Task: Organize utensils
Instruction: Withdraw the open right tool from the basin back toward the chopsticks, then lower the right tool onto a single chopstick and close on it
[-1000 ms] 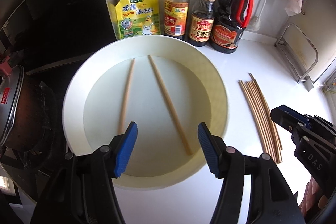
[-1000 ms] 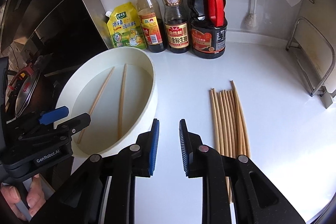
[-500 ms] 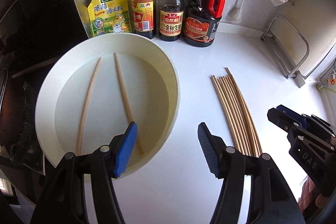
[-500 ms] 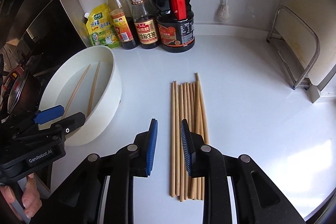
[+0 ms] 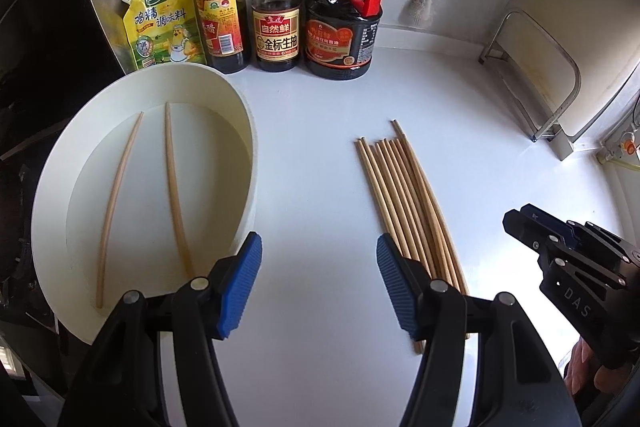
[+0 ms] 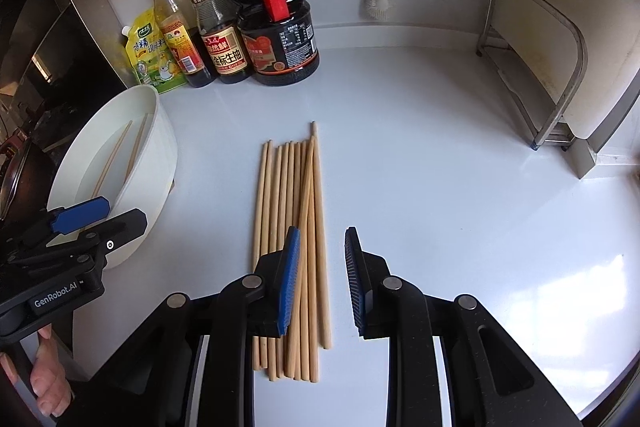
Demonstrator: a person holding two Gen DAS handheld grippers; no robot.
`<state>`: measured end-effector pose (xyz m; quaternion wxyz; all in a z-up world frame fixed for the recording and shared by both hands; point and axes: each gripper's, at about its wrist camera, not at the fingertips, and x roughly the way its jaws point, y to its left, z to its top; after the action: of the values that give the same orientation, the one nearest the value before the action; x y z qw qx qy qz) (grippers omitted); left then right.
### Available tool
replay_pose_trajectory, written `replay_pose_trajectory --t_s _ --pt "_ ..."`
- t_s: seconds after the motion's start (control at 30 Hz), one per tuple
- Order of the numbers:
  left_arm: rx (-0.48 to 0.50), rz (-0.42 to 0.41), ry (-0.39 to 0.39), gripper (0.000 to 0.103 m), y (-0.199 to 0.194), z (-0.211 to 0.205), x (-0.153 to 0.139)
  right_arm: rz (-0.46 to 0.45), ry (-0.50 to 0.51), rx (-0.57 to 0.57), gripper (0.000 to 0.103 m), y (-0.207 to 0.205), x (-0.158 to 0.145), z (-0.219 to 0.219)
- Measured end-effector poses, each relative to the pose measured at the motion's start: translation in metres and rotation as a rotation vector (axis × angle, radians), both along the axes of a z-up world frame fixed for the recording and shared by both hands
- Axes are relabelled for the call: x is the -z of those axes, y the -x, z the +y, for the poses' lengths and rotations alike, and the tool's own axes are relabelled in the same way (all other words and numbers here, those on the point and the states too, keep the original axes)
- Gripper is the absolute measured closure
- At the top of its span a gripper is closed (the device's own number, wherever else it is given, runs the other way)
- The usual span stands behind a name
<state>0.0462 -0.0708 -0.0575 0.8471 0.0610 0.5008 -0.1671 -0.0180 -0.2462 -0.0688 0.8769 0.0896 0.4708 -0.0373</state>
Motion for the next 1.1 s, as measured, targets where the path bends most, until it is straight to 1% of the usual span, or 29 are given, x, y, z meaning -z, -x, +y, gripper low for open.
replay_pose_trajectory --t_s 0.13,0.33,0.43,0.7,0.8,1.1 --pt "0.004 0.005 -0.010 0.044 0.000 -0.009 0.004 0.004 -0.010 0.005 0.080 -0.003 0.006 -0.007" --pt "0.000 0.006 -0.026 0.043 0.000 -0.016 0.008 0.006 -0.024 0.009 0.077 -0.006 0.015 -0.017" --pt "-0.007 0.005 -0.019 0.042 -0.001 -0.017 0.010 0.012 -0.026 0.009 0.077 -0.007 0.021 -0.021" --pt "-0.026 0.004 -0.013 0.042 -0.002 -0.016 0.020 0.039 -0.023 0.004 0.076 -0.007 0.038 -0.026" --pt "-0.031 0.006 -0.014 0.041 0.000 -0.016 0.023 0.039 -0.024 0.003 0.075 -0.006 0.041 -0.028" --pt "-0.041 0.012 -0.034 0.041 0.008 -0.018 0.030 0.024 -0.040 0.004 0.075 -0.004 0.049 -0.035"
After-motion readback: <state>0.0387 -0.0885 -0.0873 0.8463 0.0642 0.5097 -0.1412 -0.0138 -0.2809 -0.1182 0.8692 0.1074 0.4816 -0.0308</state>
